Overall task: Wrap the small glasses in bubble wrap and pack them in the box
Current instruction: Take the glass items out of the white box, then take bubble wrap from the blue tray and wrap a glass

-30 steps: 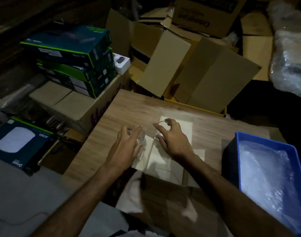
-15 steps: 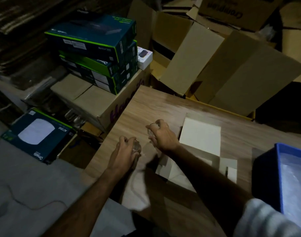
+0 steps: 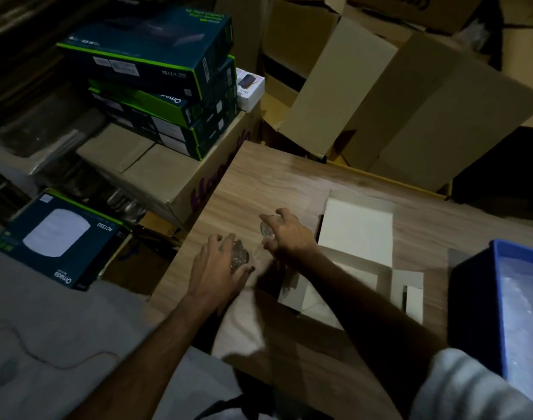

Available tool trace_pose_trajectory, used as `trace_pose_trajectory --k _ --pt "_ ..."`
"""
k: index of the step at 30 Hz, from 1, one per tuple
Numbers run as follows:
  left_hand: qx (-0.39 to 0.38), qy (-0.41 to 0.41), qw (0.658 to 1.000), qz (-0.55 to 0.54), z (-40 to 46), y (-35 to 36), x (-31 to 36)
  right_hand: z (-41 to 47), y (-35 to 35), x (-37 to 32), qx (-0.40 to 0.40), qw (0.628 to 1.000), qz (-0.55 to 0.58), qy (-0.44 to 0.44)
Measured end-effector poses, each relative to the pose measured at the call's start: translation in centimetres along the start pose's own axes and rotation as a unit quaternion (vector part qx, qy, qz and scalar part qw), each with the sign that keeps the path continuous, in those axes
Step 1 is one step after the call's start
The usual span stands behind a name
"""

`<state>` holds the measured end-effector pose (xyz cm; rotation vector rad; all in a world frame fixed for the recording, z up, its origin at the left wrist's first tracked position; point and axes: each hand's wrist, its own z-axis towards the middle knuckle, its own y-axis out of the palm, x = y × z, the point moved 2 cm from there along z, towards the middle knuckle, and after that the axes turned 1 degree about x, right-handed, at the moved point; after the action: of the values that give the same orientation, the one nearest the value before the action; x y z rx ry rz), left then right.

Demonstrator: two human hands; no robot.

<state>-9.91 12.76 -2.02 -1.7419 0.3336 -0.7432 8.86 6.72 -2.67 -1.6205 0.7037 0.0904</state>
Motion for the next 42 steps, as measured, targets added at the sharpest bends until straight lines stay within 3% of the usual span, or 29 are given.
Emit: trace_pose_trajectory --k 10,19,27,31,35,37,42 --pt "0.073 0.143 0.984 -0.081 -1.4 0.2 9.2 -11.7 -3.7 4.7 0.224 0.974 -0.003 0.044" --pt "0.041 0.332 0.936 -0.108 -3.8 4.8 23.9 -25.7 -7.2 13.3 0.295 0.932 -0.015 0.208" --pt "-0.050 0.375 0.911 -0.164 -8.8 9.2 36.7 -36.3 -7.2 21.2 0.334 0.887 -0.021 0.318" --pt "-0.128 0.362 0.911 -0.152 -10.4 12.8 41.0 -40.1 -6.1 25.2 0.286 0.891 -0.016 0.353" --pt "-0.171 0.334 0.920 -0.115 -9.9 15.1 43.0 -42.2 -4.8 28.6 0.110 0.925 0.014 0.363" --pt "-0.168 0.348 0.918 -0.084 -9.0 15.7 42.8 -42.1 -4.3 29.8 0.041 0.933 0.018 0.358" --pt "-0.117 0.403 0.908 -0.007 -7.8 16.6 41.7 -39.9 -3.6 31.0 -0.024 0.947 -0.018 0.321"
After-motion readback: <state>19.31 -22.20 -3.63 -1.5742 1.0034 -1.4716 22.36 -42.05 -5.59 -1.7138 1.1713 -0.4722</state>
